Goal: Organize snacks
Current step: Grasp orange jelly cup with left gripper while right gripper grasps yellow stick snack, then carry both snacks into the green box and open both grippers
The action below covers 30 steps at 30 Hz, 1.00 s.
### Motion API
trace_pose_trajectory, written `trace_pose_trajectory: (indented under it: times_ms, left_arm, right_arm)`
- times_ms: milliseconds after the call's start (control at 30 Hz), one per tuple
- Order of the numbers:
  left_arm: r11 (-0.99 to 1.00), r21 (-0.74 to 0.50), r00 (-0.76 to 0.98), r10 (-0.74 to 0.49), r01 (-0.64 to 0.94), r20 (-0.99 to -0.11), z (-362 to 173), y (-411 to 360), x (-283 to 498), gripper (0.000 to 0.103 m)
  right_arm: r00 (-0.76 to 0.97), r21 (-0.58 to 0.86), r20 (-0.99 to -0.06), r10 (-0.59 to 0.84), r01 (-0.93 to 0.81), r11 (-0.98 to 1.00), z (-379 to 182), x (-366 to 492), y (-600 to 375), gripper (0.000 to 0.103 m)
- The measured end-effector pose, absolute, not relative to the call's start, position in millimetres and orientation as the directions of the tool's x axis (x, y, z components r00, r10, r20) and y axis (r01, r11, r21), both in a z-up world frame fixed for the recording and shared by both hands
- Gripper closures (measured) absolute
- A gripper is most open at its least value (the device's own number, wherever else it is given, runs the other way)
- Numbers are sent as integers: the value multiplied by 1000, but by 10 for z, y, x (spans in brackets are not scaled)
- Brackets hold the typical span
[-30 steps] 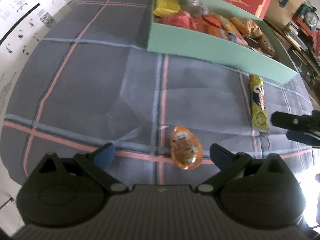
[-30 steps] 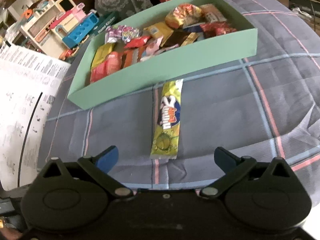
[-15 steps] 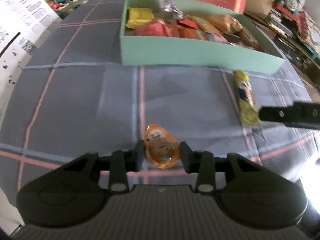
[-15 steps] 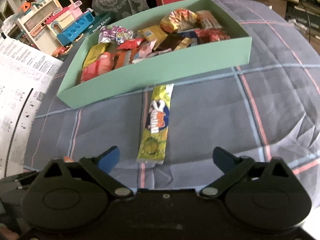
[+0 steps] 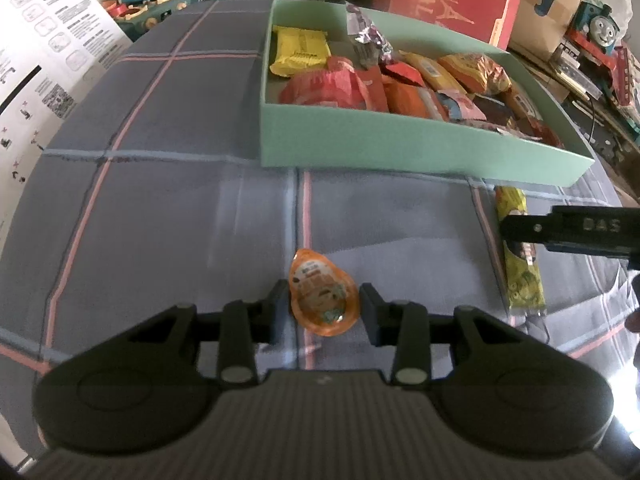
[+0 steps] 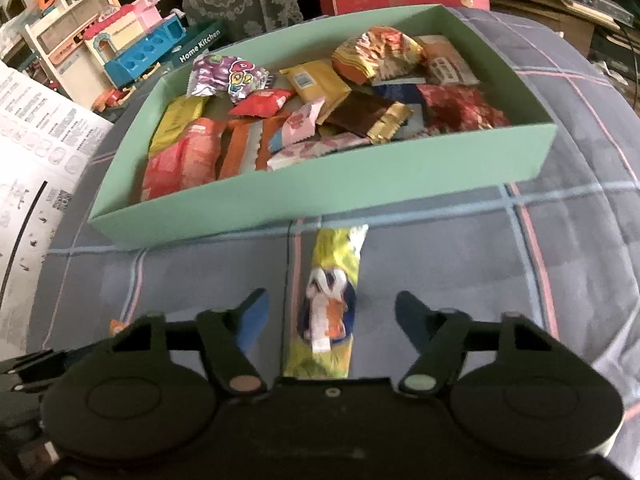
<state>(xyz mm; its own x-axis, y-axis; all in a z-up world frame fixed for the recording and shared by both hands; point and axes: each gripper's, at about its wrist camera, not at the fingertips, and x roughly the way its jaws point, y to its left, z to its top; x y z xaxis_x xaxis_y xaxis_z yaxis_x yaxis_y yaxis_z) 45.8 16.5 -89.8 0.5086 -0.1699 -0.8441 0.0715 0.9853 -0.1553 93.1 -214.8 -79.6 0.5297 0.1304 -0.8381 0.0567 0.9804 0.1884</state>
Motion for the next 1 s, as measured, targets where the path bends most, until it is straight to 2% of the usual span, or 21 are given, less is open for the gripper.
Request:
trace_pose_trajectory:
  times_ms: [67,233,300,333,367,667,1000]
  left_arm:
    - [985,-157,509,-173,75,-843,-903,167,497,66]
    - [986,-145,515,-169,87,-840,-914,139,550,66]
    - [986,-139,519,-165,89,-839,-916,127,554,66]
    - [987,-138,520,-164,88,-838,-917,124,558,66]
    - [987,-137,522,-162,87,-838,-918,120,561,66]
    - [988,-134,523,-155,79,-838,-919,110,582,66]
    - [985,-152,512,-170,77,-842,-876,114,545,66]
  right_arm:
    - [530,175,-838,127,41,984,-835,990,-2111,55]
    - [559,126,-822,108,-6,992,-865,1047,-2009,57]
    - [573,111,-814,98,-13,994,-867,1039,-1992,69]
    - [577,108,-811,93,-9,994,-867,1035,-2000,81]
    - [580,119,-809,96,1,993,-866,1033,-2032,84]
    - [557,215,-816,157,39,976,-851,925,-2228,84]
    - [574,239,-800,174,39,970,-732,800,-2301,84]
